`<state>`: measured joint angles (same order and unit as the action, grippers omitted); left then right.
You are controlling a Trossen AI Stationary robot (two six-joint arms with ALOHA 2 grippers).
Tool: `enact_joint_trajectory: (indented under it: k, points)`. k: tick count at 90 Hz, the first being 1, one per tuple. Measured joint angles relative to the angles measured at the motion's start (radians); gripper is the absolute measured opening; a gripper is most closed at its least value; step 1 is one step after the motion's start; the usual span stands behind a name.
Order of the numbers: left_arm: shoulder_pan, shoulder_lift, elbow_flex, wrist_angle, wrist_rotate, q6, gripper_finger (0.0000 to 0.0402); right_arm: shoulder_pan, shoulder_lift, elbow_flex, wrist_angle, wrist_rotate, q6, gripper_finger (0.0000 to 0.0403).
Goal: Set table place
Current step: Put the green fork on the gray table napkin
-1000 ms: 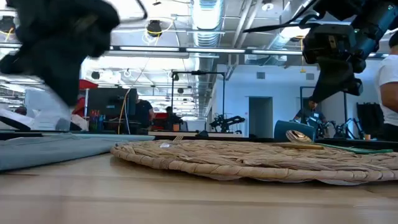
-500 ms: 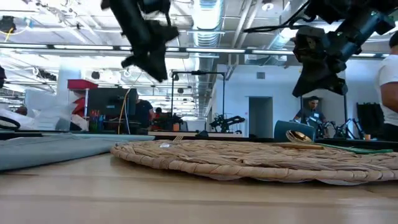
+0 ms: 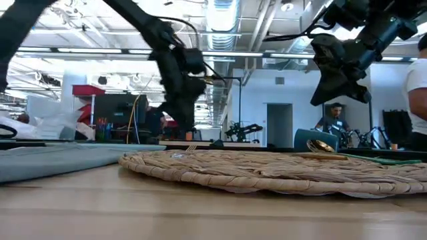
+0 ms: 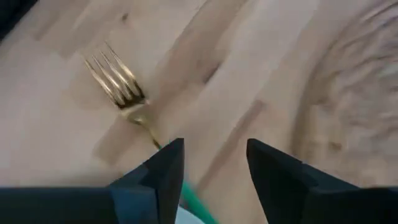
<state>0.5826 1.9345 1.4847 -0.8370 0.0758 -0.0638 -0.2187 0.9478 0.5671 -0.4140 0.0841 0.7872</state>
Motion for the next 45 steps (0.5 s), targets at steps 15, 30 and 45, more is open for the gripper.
enact_joint_trajectory:
  k: [15,30,45]
  points:
    - [-0.004,0.127,0.117,-0.155,-0.072,0.035,0.0159,0.000,0.000,0.000,-0.012,-0.003,0.000,0.0000]
    - [-0.004,0.175,0.127,-0.144,-0.073,0.033,0.0159,0.000,0.000,0.000,-0.029,-0.004,0.005,0.0000]
    - [-0.004,0.191,0.123,-0.119,-0.076,0.024,0.0159,0.000,0.000,0.000,-0.027,-0.006,0.005,0.0000]
